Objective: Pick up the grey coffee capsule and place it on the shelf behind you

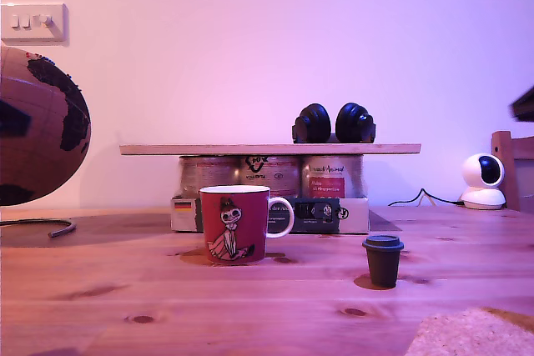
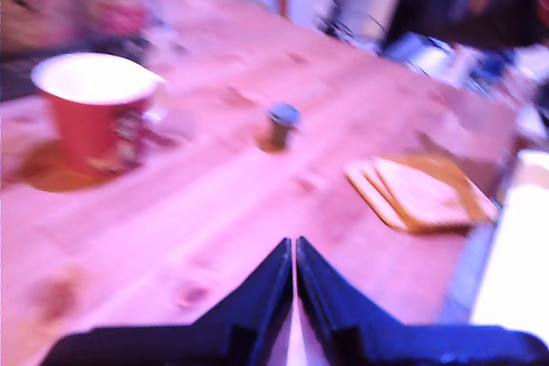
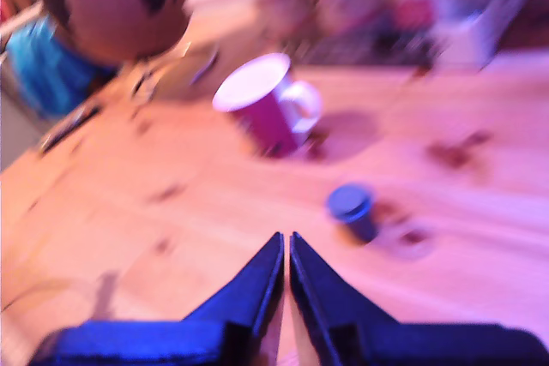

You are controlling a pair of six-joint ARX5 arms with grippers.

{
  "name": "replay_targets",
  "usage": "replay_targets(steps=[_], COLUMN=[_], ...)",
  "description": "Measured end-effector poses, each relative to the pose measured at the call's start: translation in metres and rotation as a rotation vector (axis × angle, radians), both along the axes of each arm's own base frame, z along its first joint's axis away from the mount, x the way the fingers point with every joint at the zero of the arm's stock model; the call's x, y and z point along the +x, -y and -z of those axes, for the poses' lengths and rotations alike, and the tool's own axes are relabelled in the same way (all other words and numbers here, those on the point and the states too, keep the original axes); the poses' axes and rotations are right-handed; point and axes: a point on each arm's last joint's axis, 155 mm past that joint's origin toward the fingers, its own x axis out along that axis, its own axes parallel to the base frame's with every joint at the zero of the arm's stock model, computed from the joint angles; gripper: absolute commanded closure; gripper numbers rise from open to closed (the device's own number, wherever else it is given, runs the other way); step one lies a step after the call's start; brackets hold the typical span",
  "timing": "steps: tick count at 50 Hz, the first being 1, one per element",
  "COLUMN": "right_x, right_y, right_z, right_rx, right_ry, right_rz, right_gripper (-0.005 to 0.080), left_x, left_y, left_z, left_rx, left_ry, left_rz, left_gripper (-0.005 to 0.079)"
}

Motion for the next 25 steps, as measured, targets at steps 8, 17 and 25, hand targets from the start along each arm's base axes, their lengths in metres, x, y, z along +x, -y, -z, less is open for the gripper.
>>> replay_targets(steps=[8, 17, 25], right_x=[-0.001, 0.015, 0.025], right_y=[-0.015, -0.015, -0.014], right_z=[0.012, 0.029, 0.037], right_rx=[-0.061, -0.142, -0.241], right_ry=[-0.036, -0.050, 0.006], right_rz=[-0.071, -0.019, -0.017], right_gripper=[0.0400, 0.0303, 0.0285], left_x=[-0.002, -0.001, -0.001], left_y=[0.003, 0.003, 0.003], left_z=[0.000, -0.001, -0.001], left_rx=[0.007, 0.008, 0.008], left_ry=[0.010, 0.016, 0.016], left_rz=[0.011, 0.008, 0.008], left_gripper=[0.0762, 0.0762, 0.0762])
